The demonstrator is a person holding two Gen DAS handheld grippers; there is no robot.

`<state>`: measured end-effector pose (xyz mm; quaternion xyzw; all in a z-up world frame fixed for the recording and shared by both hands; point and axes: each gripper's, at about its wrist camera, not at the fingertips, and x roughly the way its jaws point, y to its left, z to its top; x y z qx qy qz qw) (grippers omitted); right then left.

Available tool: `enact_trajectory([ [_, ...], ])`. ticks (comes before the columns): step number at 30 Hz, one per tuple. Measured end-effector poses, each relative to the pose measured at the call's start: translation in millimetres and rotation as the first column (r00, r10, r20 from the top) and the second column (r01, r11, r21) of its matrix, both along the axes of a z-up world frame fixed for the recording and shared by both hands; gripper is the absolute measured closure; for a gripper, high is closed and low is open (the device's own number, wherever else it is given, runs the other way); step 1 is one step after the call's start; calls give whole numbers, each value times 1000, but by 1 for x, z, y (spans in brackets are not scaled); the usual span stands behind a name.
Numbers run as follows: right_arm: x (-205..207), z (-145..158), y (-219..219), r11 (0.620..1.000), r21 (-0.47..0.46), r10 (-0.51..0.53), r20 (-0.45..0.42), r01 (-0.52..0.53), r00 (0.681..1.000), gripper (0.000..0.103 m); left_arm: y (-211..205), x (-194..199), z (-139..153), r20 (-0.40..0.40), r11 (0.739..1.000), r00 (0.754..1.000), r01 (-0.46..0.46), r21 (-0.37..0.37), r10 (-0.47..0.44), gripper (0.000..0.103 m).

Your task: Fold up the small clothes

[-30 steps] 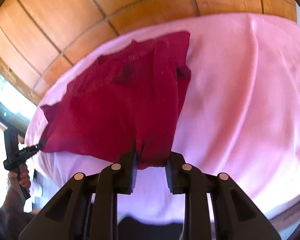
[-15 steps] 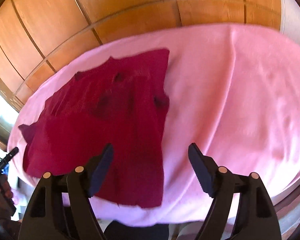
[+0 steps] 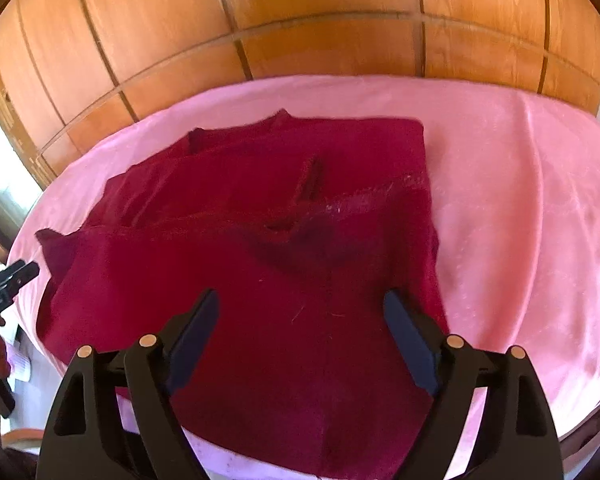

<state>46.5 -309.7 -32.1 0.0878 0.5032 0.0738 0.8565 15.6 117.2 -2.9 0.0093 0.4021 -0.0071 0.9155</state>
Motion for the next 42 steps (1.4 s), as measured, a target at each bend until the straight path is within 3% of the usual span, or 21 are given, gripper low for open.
enact_trajectory([
  [4,3,-19,-6,999,23,-25,-40,26,999,15,5,4,-7,-27,1000,999,-22,7,23,26],
  [9,1,-24,3,1000,-9,2,-25,-2,1000,3,11,8,-13,-44,999,998,-49,6,49,20],
  [11,0,-25,8,999,-35,8,-19,-9,1000,2,13,8,-15,-52,998,997,-54,11,54,20],
  [14,-1,-27,9,999,-43,10,-8,-11,1000,2,16,6,-19,-62,997,995,-71,35,73,11],
  [19,-3,-23,5,999,-36,11,-7,-11,1000,2,24,0,-21,-65,996,995,-75,39,78,11],
  [21,-4,-18,3,1000,-23,3,-4,-3,1000,2,31,-4,-20,-72,997,995,-71,2,71,4],
  [26,-12,0,-5,1000,9,-15,31,15,999,2,47,-11,-20,-75,996,995,-65,-58,61,4],
  [31,-22,23,-21,1000,3,-26,89,26,996,3,44,-17,-16,-68,996,997,28,-84,-34,4],
  [34,-20,30,-31,999,-10,-46,111,48,993,8,42,-17,-10,-52,983,994,86,-162,-95,4],
  [35,-18,29,-36,998,-19,-54,110,57,992,13,40,-16,-9,-42,981,994,93,-172,-101,5],
  [38,-7,24,-44,996,-45,-67,97,72,993,28,32,-8,-8,-47,976,990,125,-176,-135,34],
  [42,11,17,-45,996,-69,-53,89,60,995,34,20,8,-11,-56,963,979,183,-199,-197,35],
])
